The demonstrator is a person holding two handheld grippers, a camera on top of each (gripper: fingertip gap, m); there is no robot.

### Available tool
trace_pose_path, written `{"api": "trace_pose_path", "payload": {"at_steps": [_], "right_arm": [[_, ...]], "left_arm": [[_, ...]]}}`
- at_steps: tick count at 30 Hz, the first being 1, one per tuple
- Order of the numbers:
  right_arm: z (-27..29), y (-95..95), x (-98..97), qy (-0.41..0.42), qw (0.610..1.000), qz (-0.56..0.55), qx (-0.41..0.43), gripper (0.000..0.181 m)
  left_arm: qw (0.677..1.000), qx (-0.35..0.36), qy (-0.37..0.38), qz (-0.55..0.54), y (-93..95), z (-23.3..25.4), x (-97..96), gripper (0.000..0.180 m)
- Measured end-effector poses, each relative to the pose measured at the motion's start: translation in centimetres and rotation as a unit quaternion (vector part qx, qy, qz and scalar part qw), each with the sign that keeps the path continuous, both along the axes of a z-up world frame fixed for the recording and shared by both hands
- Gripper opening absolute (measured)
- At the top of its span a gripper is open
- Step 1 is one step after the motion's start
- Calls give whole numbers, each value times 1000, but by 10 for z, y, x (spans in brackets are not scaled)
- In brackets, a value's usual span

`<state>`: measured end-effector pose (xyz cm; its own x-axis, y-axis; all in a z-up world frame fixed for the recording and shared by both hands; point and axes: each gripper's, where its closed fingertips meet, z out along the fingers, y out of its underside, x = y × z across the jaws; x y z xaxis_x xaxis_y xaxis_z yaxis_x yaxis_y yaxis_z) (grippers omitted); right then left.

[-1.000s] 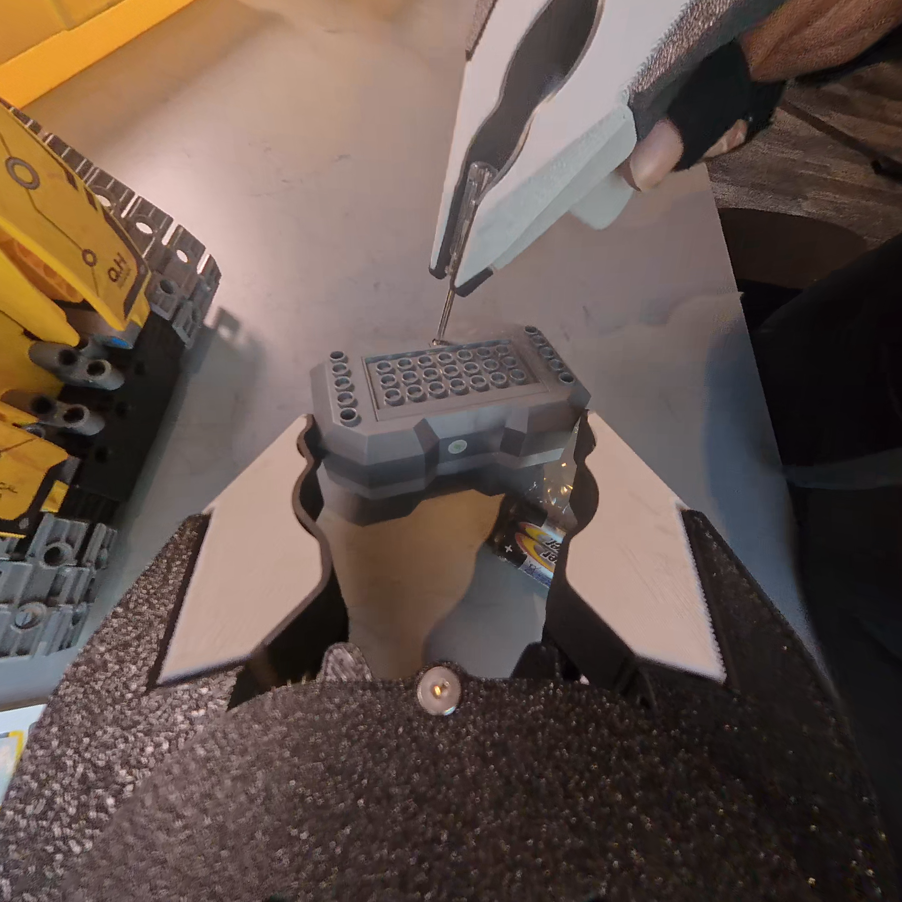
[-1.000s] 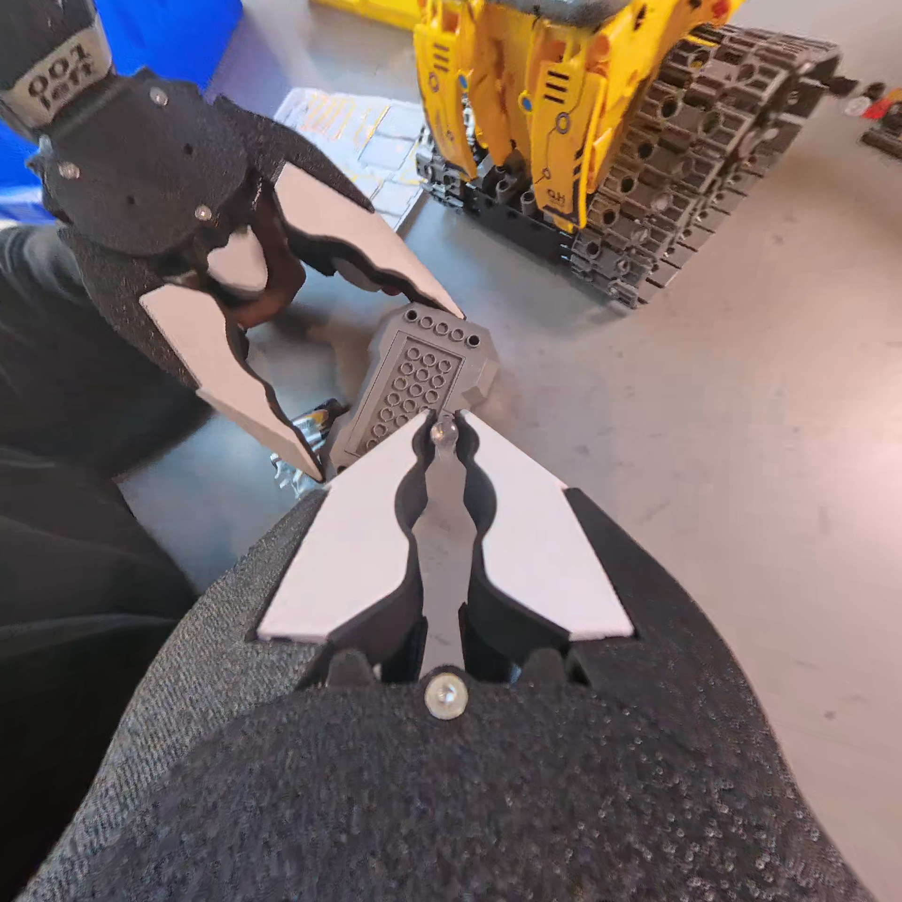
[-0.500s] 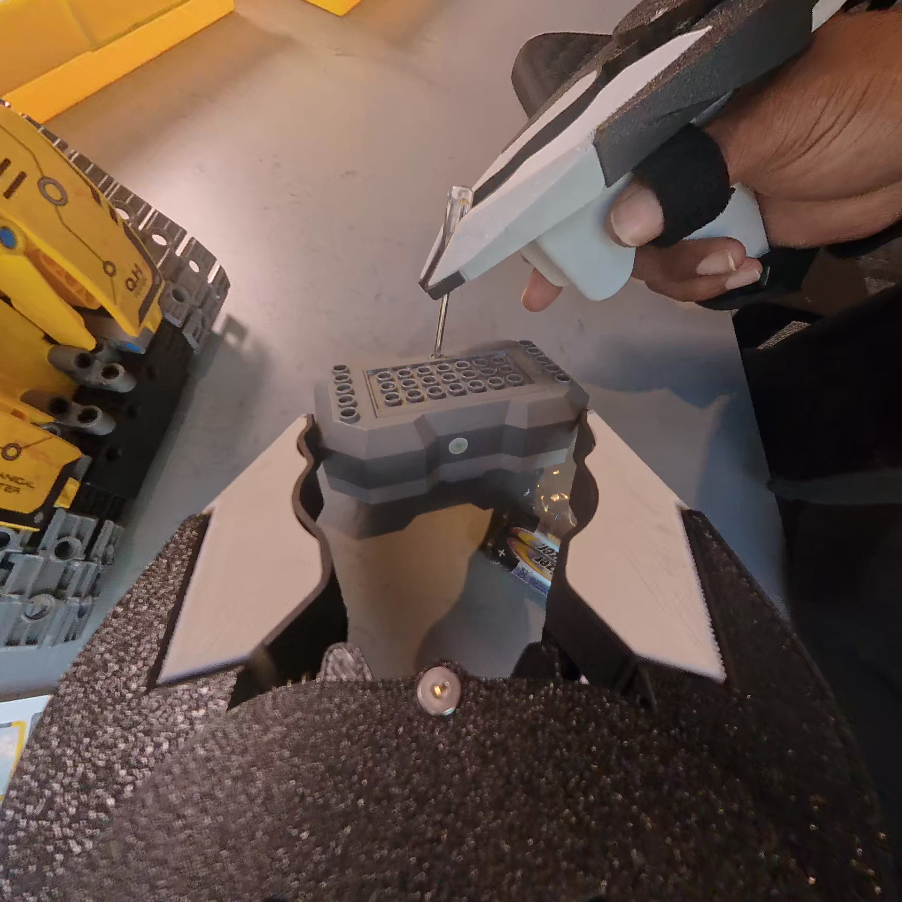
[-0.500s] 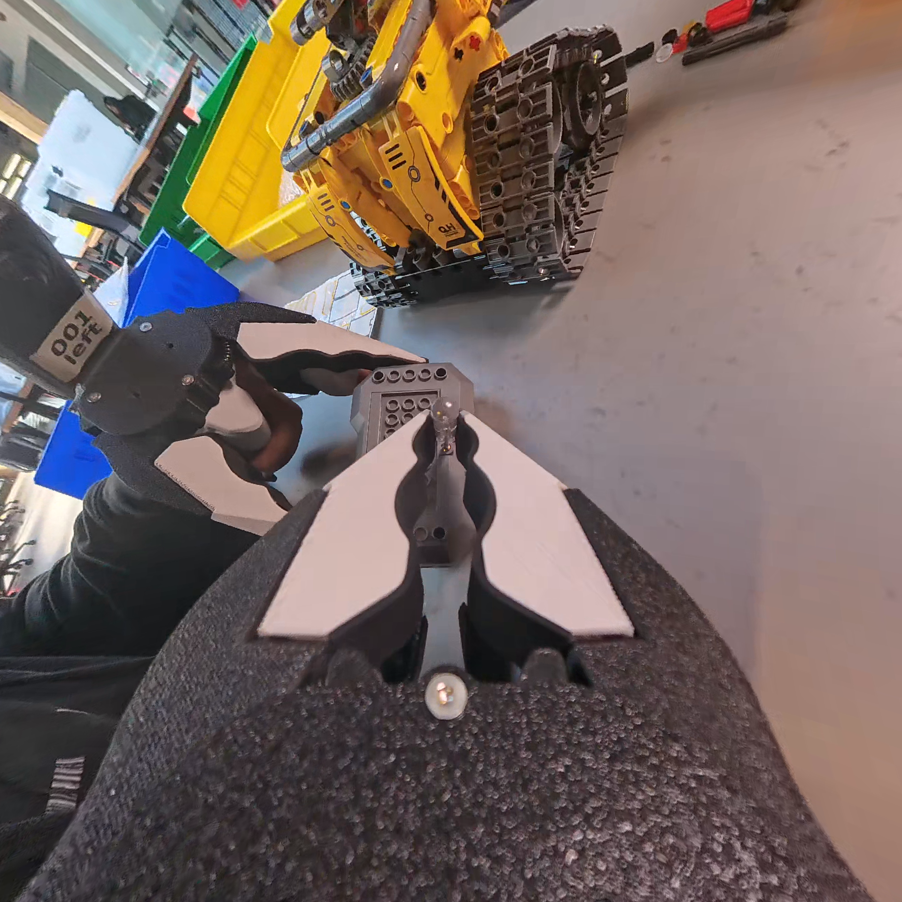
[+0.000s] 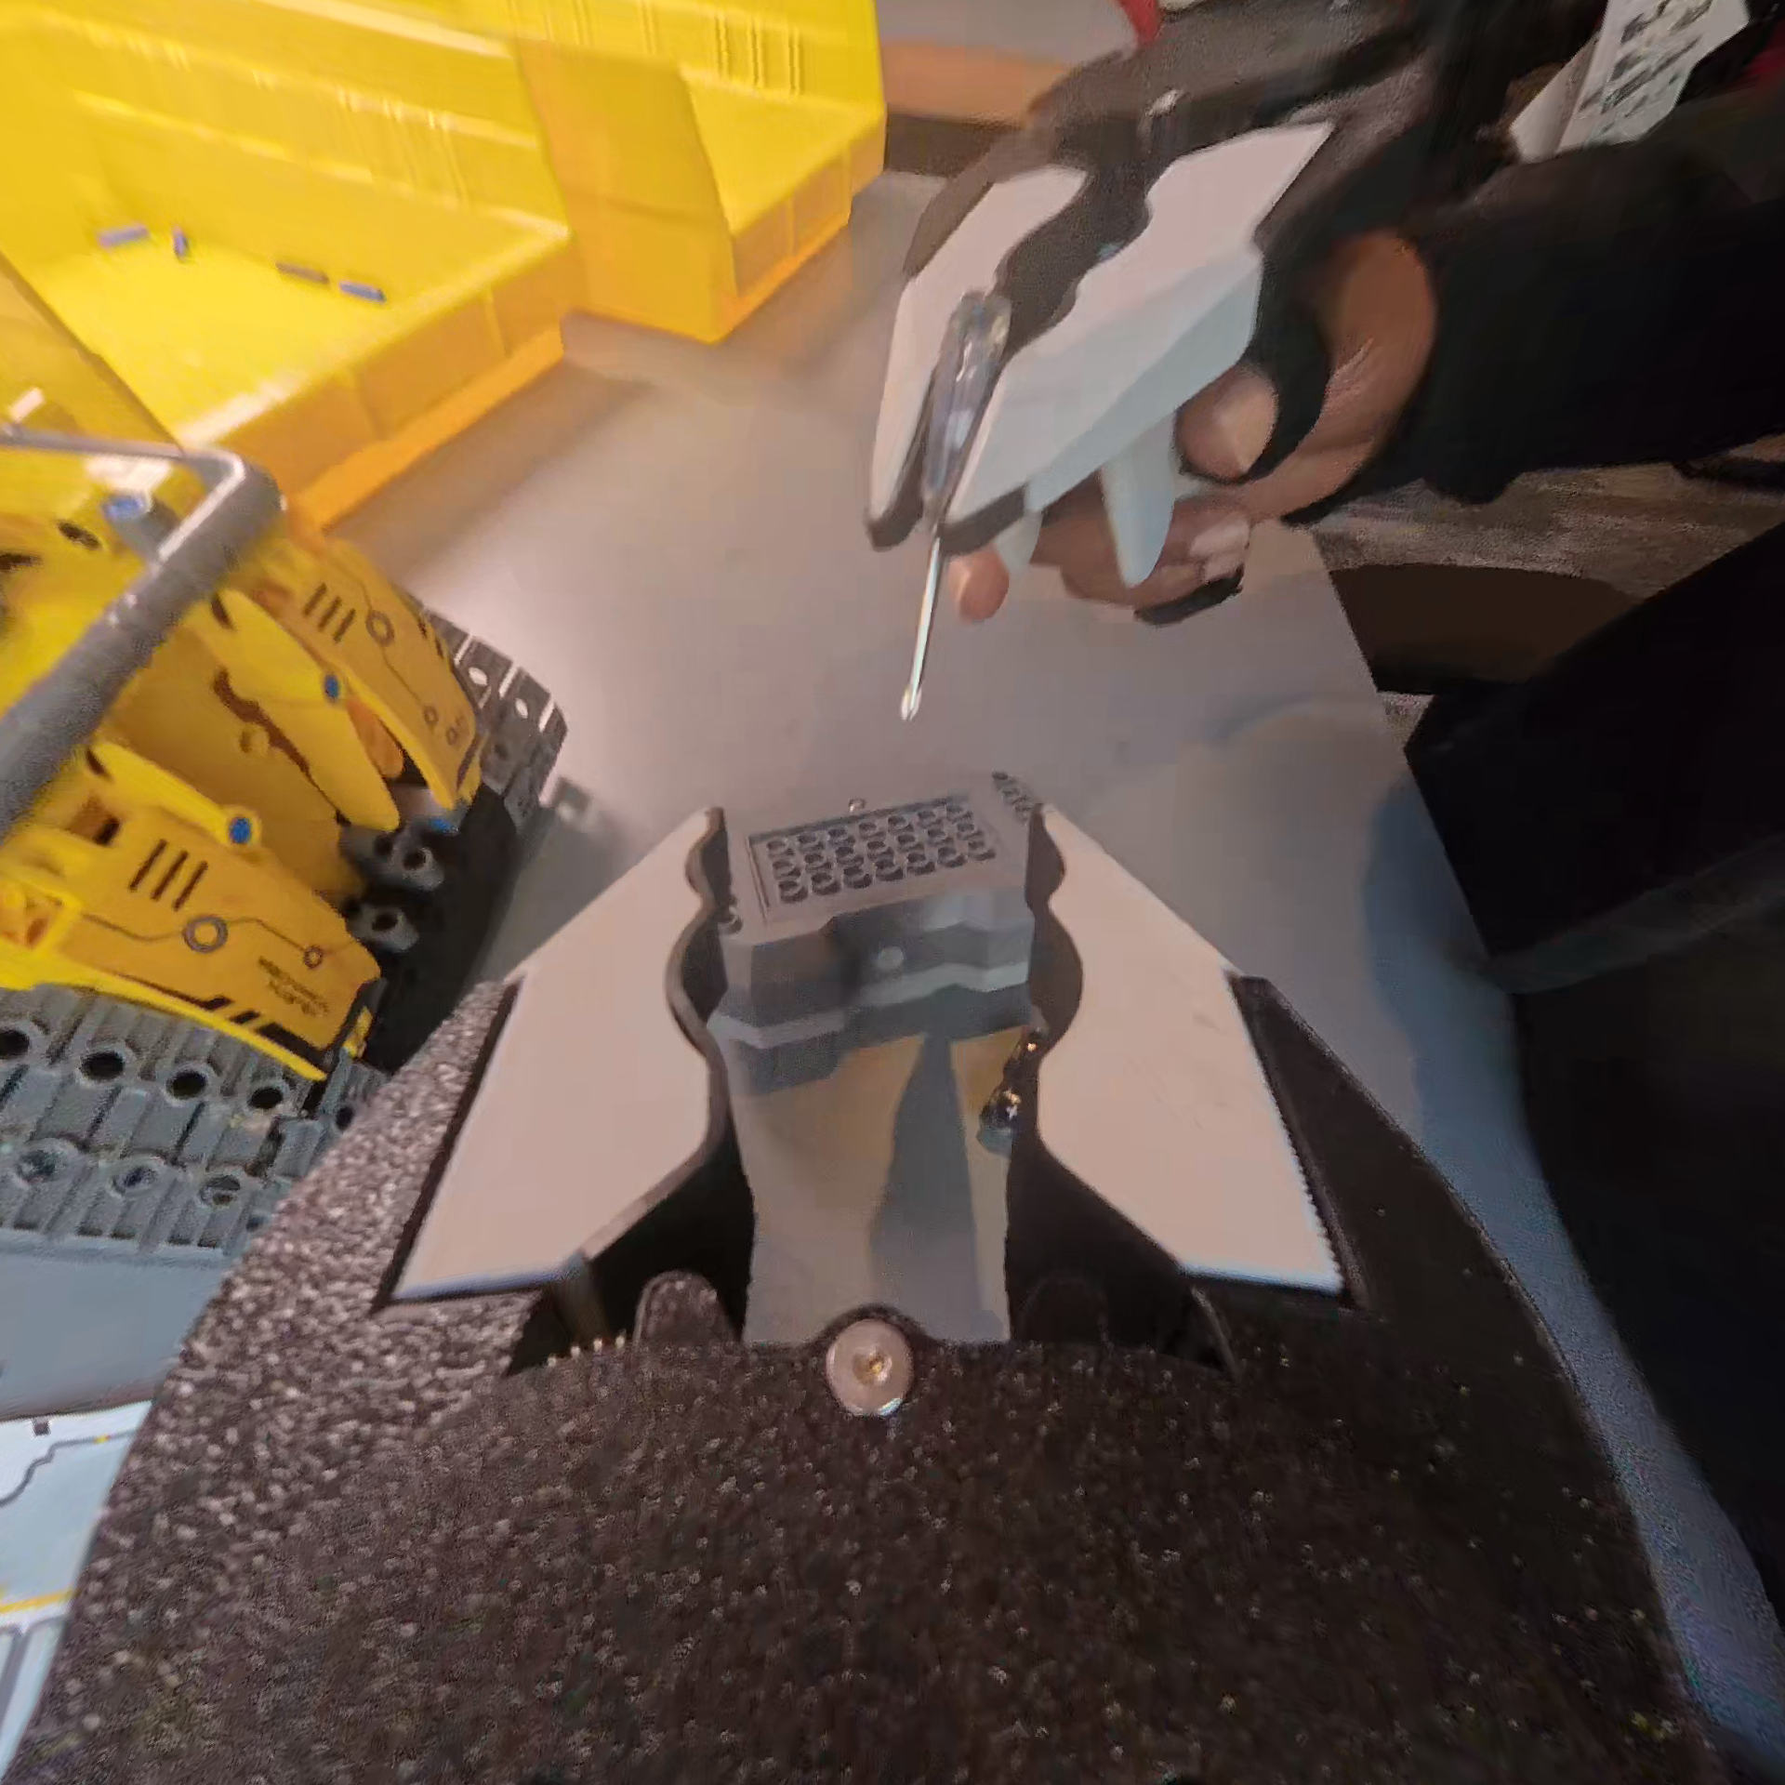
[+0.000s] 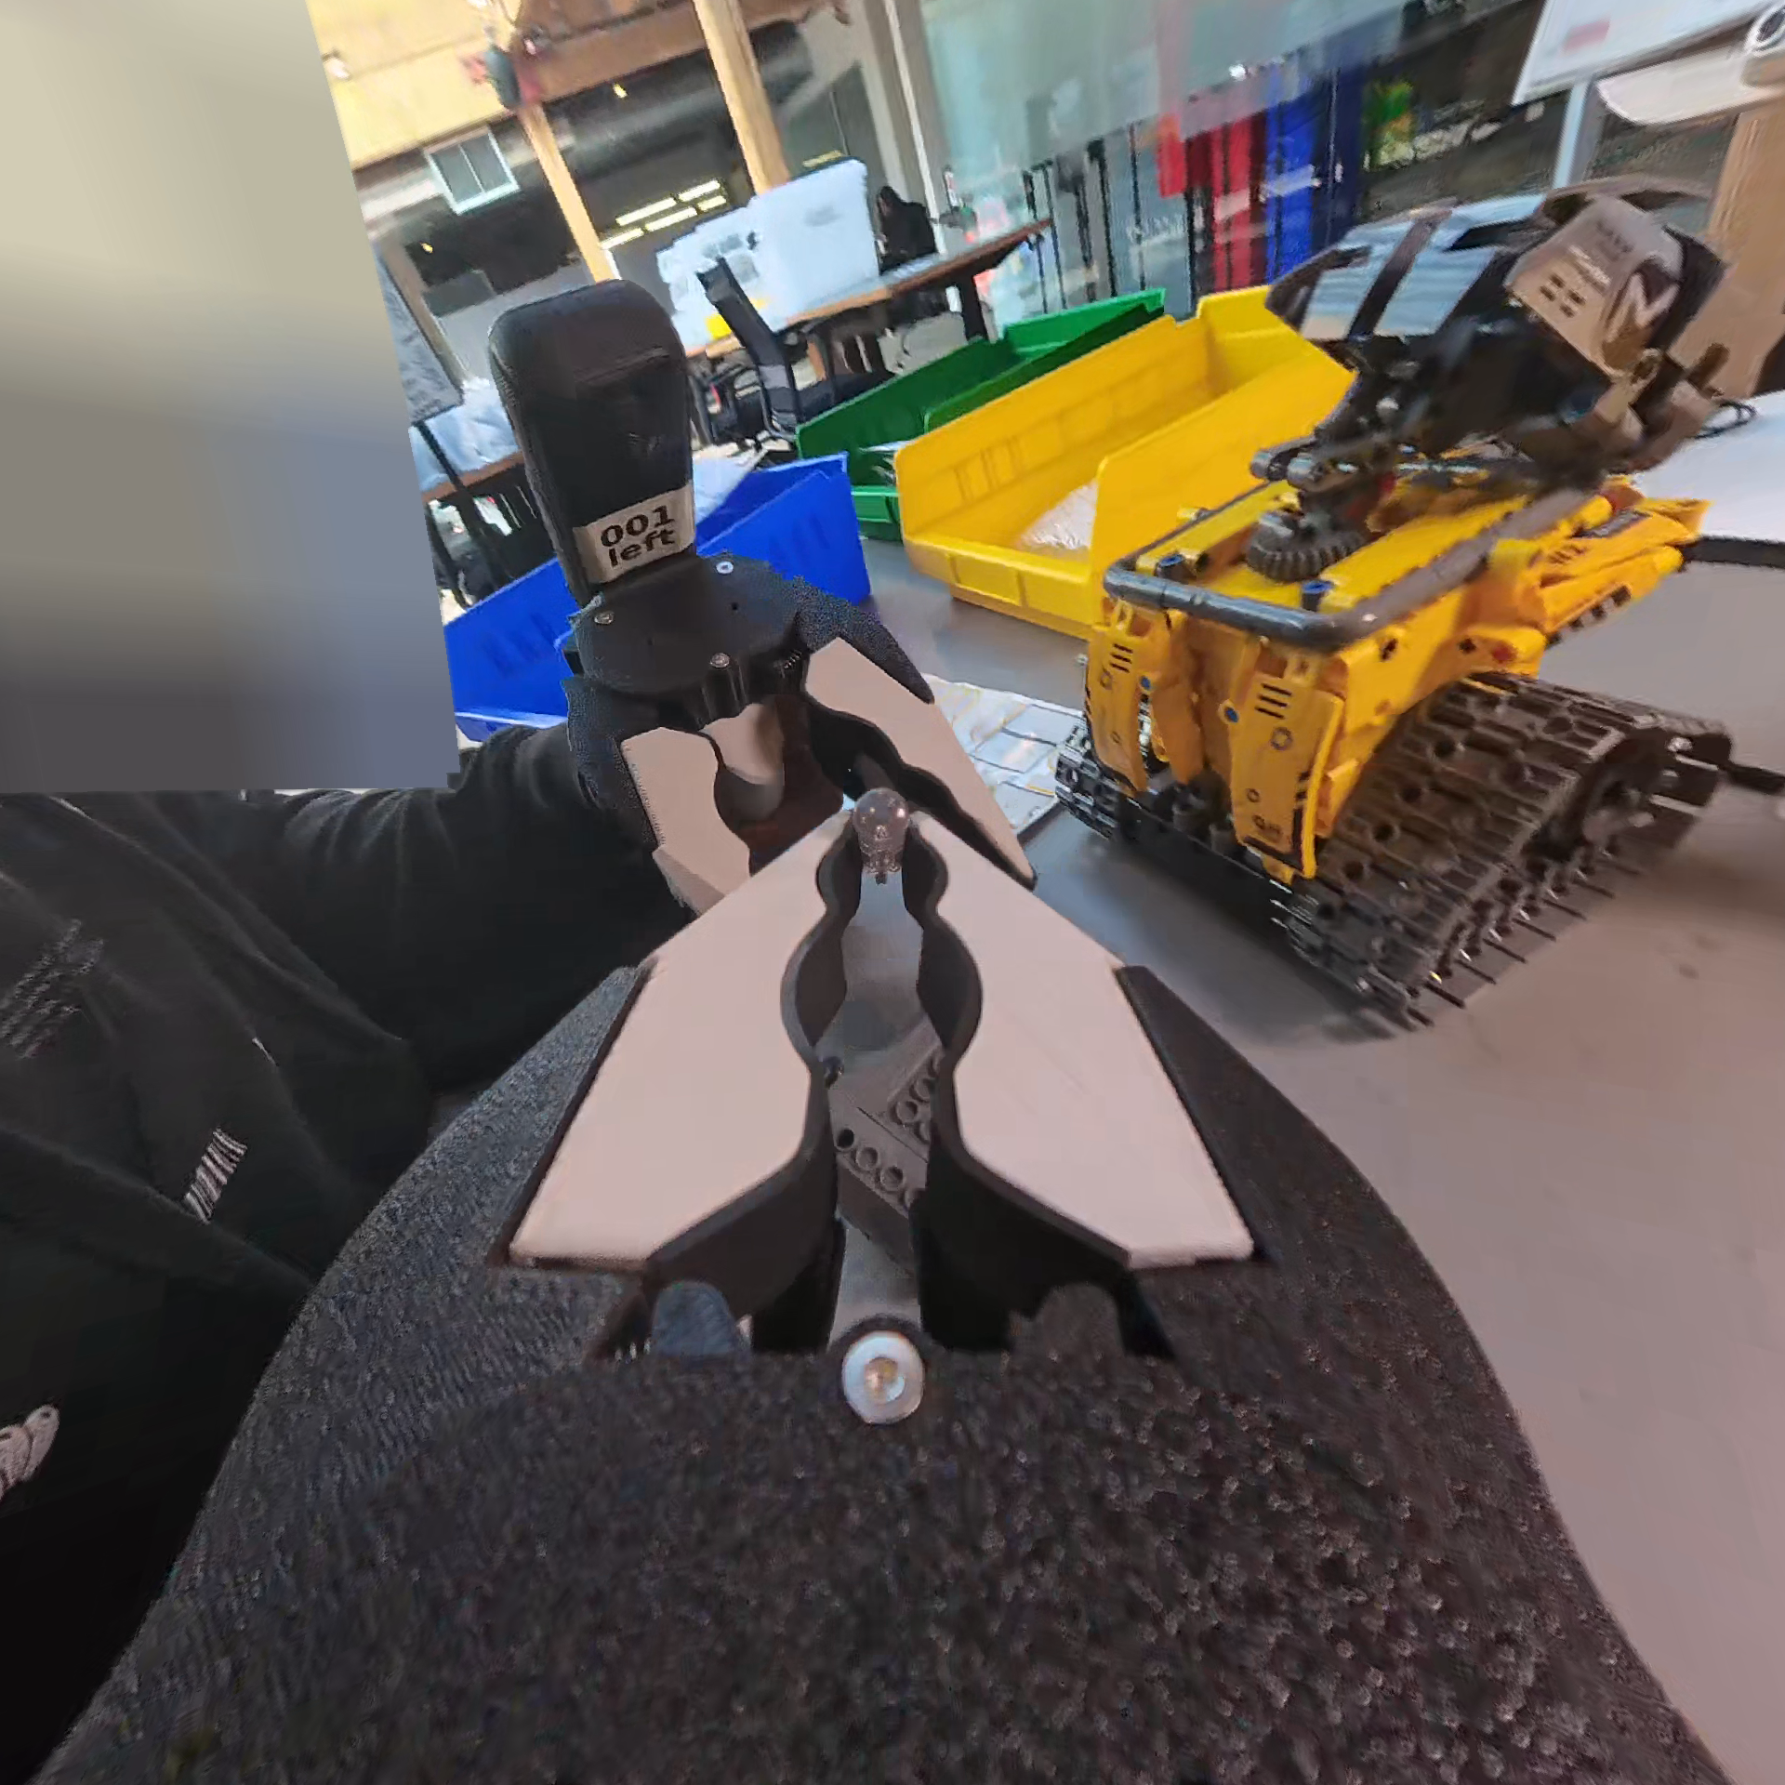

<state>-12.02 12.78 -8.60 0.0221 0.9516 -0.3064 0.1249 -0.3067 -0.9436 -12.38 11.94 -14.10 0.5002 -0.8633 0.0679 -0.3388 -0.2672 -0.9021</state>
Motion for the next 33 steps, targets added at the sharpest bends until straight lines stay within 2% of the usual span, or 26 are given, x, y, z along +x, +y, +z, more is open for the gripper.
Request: {"api": "trace_pose_path", "payload": {"at_steps": [3,7,11,15,18,22,26,33], "right_arm": [[5,-7,-11,36,999,11,-21,7],[1,-14,-15,46,998,16,-29,7],[0,-20,-11,39,998,39,-18,7],[-2,-35,0,-8,990,130,58,8],[-5,-43,10,-64,964,206,156,10],[-6,-49,16,-125,920,284,242,14],[-10,-57,19,-153,885,331,289,13],[-10,-60,22,-157,859,351,338,12]], "left_arm": [[998,47,-24,-14,-6,18,7,31],[997,65,-41,-17,-7,27,8,1],[996,28,-63,-51,-16,25,14,0],[988,-27,-102,-108,-33,26,25,0],[982,-50,-115,-139,-43,25,30,0],[977,-68,-118,-162,-51,23,34,0],[974,-78,-123,-174,-55,22,36,0],[966,-98,-140,-194,-61,23,38,0]]}}
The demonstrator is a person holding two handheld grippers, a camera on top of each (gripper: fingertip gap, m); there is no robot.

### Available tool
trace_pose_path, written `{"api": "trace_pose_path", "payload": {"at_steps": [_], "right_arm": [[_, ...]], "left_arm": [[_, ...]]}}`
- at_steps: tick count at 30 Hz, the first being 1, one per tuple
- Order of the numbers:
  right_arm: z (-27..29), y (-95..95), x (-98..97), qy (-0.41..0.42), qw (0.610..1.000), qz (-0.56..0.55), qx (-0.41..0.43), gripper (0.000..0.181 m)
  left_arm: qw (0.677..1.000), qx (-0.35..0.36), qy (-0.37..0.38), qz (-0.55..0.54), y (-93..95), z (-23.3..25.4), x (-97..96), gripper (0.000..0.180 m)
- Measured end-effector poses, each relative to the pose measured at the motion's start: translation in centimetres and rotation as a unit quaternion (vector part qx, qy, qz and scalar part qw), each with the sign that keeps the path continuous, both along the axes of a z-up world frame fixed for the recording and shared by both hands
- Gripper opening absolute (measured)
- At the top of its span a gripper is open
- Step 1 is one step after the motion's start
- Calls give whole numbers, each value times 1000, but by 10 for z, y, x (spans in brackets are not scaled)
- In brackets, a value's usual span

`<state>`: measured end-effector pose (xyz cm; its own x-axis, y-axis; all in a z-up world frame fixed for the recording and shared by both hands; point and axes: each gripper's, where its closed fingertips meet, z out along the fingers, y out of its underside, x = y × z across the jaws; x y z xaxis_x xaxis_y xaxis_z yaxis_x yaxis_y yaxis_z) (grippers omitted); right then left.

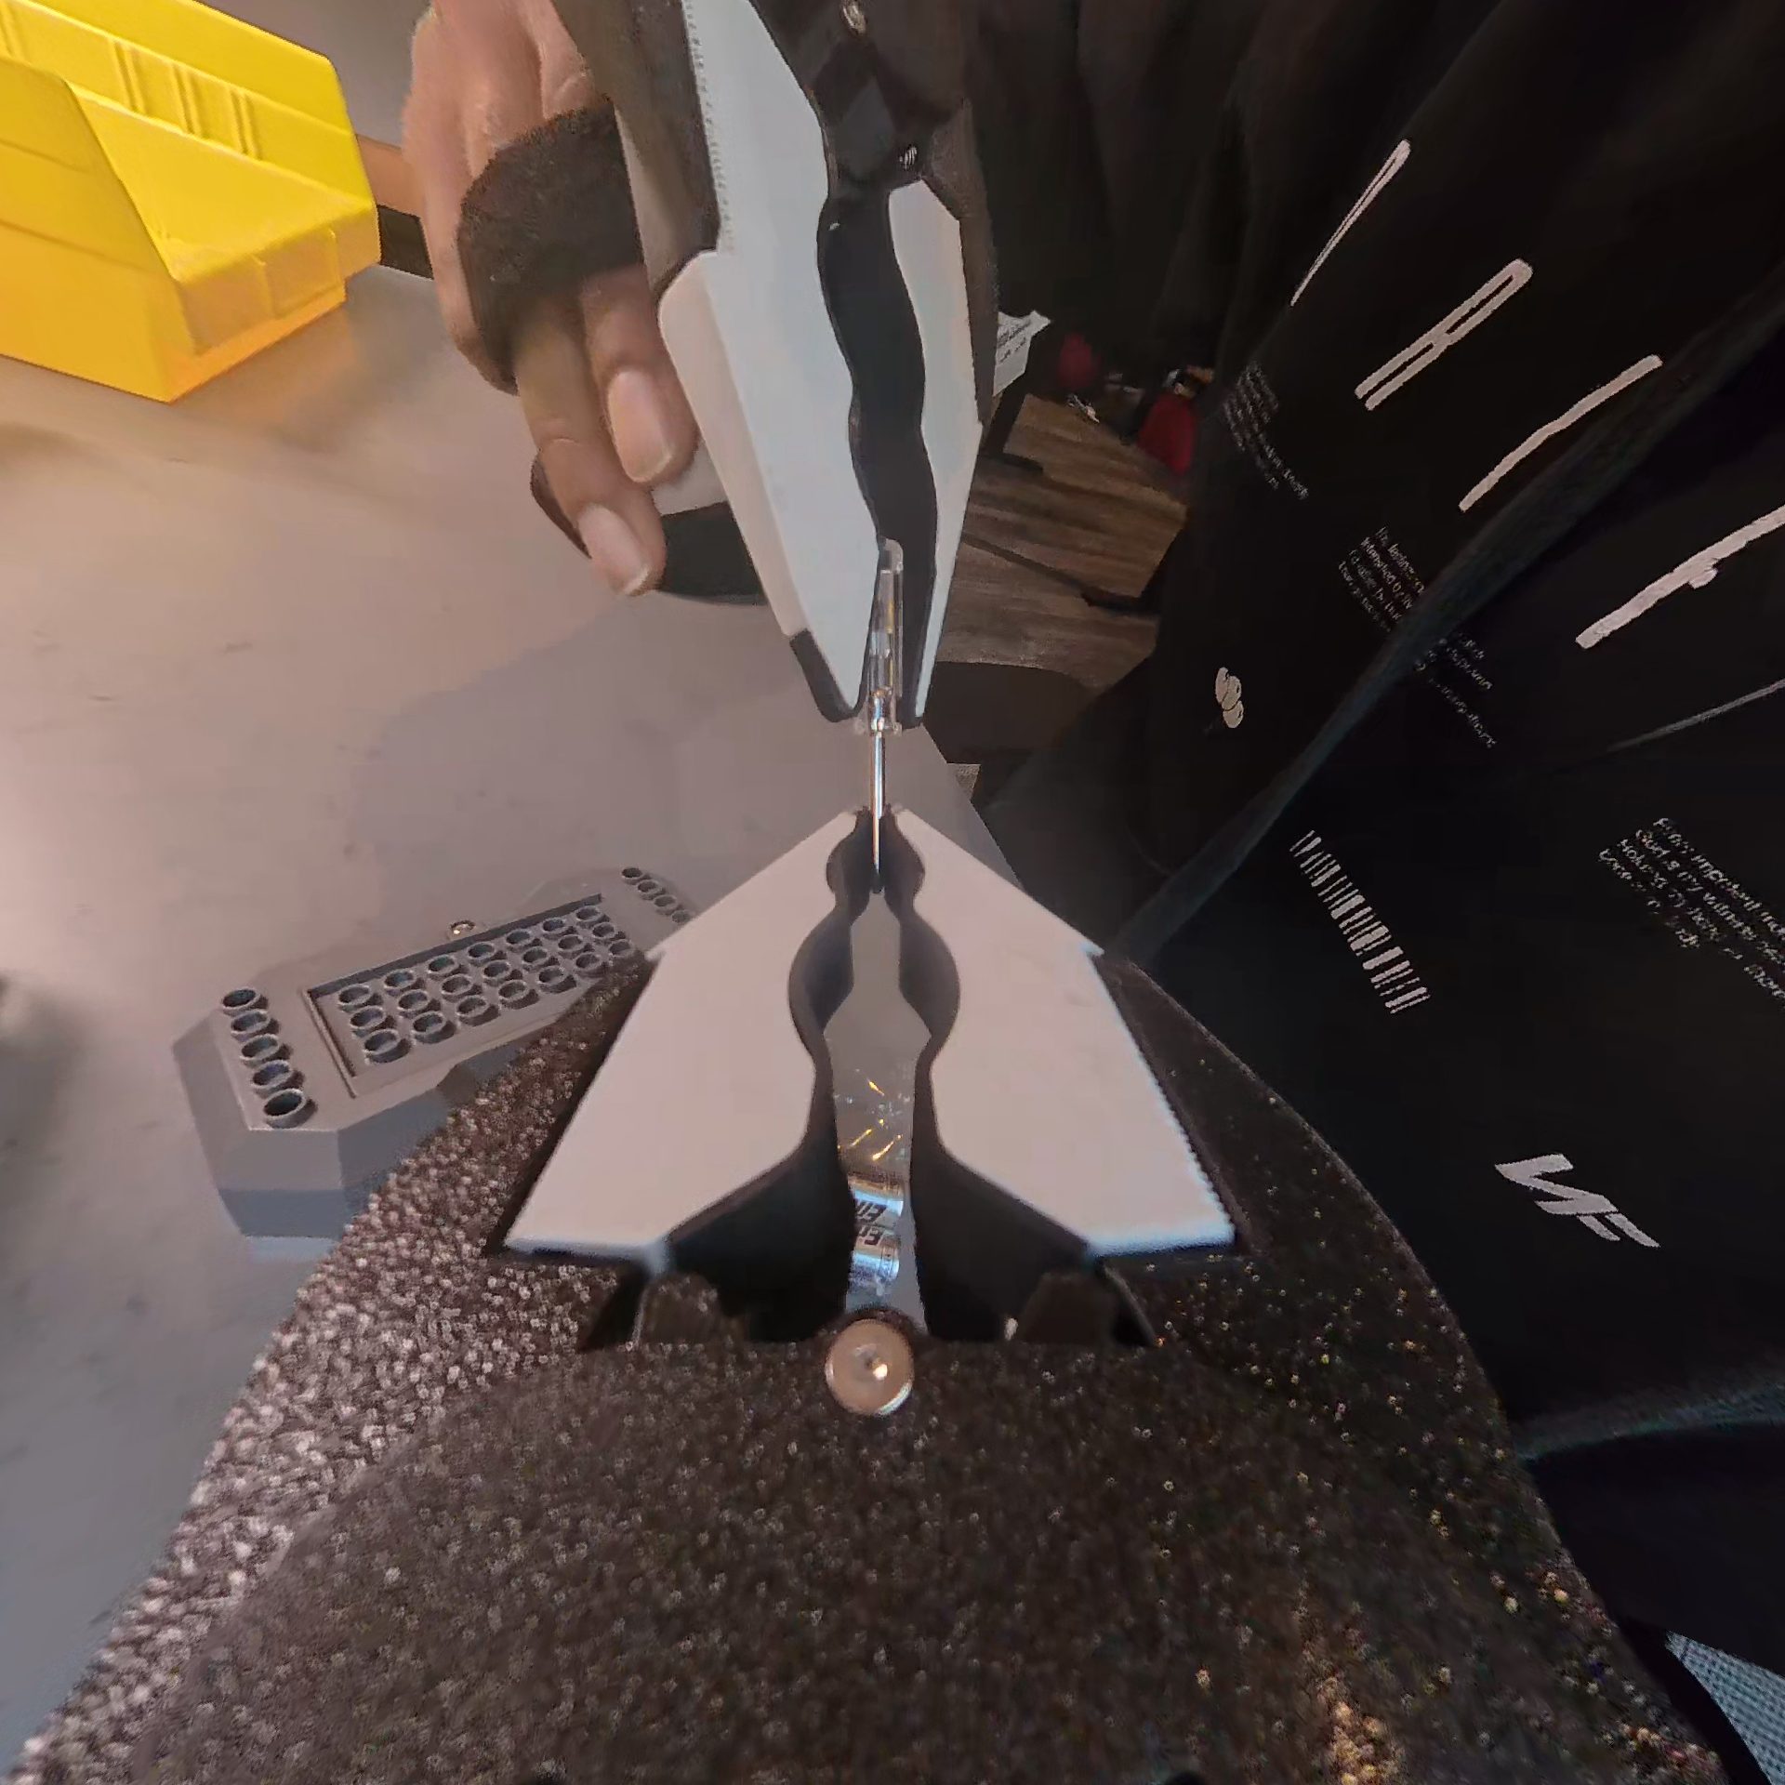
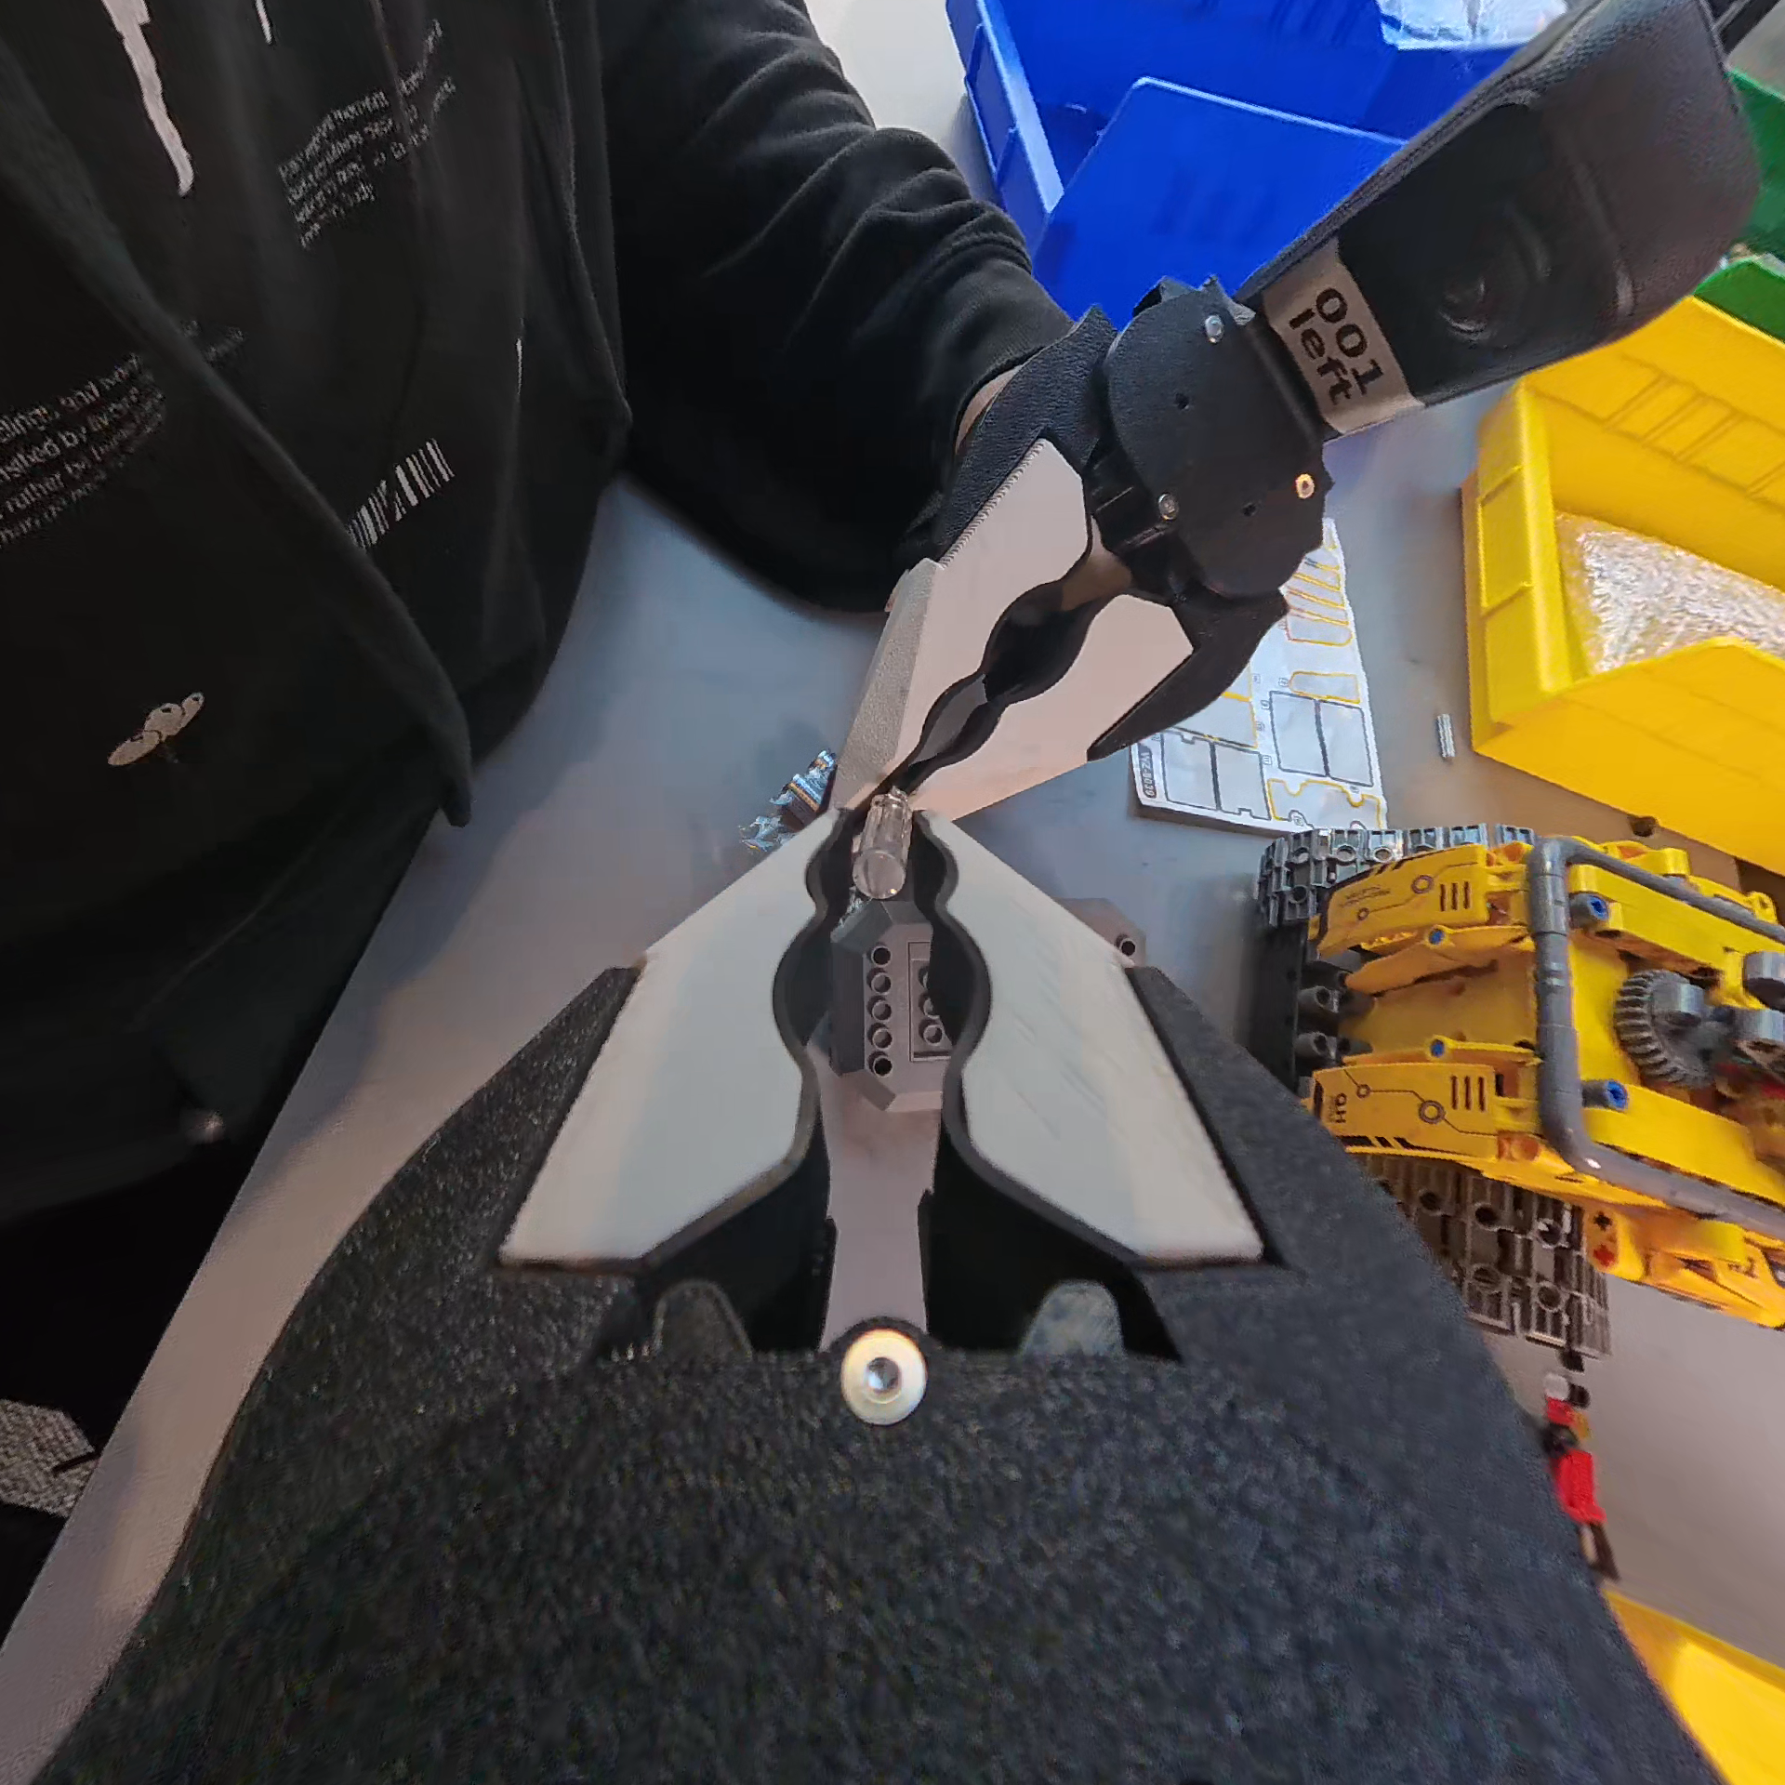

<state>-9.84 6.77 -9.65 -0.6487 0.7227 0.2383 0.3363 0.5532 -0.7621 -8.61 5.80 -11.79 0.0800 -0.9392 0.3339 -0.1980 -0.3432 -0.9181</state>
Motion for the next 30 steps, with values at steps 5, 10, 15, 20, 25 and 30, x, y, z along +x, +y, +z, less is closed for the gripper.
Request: {"api": "trace_pose_path", "payload": {"at_steps": [5,10,15,20,25,30], "right_arm": [[2,-3,2,2,999,27,36,10],[3,-8,4,6,994,71,87,10],[7,-15,3,14,983,117,141,8],[11,-4,3,-6,968,158,195,7],[2,35,7,-58,947,192,252,7],[-17,58,8,-84,927,246,270,7]], "left_arm": [[1000,-10,-10,-13,-4,2,1,0],[999,-22,-22,-33,-10,4,3,0],[997,-37,-39,-57,-18,7,5,0],[999,-29,-39,-8,-1,9,0,7],[984,47,58,162,48,-3,-31,71],[953,29,191,234,60,-50,-42,130]]}}
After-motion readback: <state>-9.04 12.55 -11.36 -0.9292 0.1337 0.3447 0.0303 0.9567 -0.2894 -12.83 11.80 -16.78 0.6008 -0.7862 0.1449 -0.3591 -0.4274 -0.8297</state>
